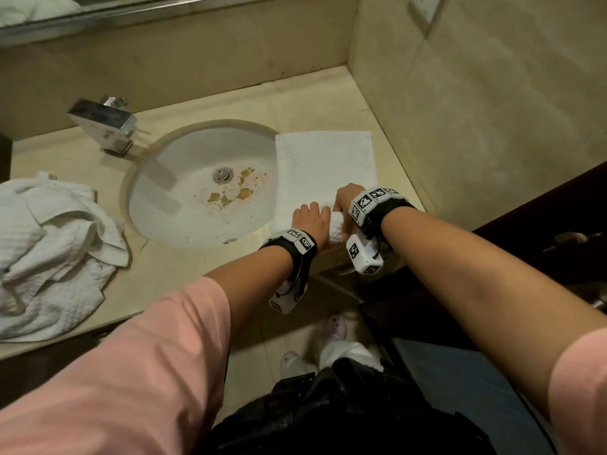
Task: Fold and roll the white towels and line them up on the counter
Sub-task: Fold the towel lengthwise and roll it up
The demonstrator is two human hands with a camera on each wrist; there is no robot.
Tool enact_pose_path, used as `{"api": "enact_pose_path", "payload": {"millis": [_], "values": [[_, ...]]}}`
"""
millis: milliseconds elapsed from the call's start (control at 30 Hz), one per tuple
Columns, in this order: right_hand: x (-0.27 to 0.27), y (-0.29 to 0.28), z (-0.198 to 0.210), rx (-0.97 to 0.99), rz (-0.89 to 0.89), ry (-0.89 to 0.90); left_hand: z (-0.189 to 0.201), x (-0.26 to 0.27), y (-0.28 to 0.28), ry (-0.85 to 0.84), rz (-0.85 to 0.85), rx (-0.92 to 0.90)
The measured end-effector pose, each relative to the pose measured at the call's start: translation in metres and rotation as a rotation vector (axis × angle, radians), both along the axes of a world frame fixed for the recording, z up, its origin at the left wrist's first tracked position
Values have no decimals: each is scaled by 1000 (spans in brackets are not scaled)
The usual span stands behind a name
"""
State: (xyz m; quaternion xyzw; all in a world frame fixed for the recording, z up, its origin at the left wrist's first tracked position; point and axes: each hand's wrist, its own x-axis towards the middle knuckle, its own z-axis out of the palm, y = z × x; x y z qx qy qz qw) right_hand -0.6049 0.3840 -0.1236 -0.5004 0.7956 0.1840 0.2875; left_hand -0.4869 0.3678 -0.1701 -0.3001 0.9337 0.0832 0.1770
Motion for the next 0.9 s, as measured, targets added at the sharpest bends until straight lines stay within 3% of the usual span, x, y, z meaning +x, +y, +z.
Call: {"api": "enact_pose_path", "payload": {"millis": [267,467,633,900], "values": [[7,17,-14,-79,27,-8,-3,-13,-22,-77,-25,99],[8,38,-21,-258,77,54,1,-22,-40,-126,-47,192],[9,35,-10,-131,61,132,2,-25,-46,-145,-53,235],[0,24,6,-21,78,103,7,-30,-56,-133,34,382]]}}
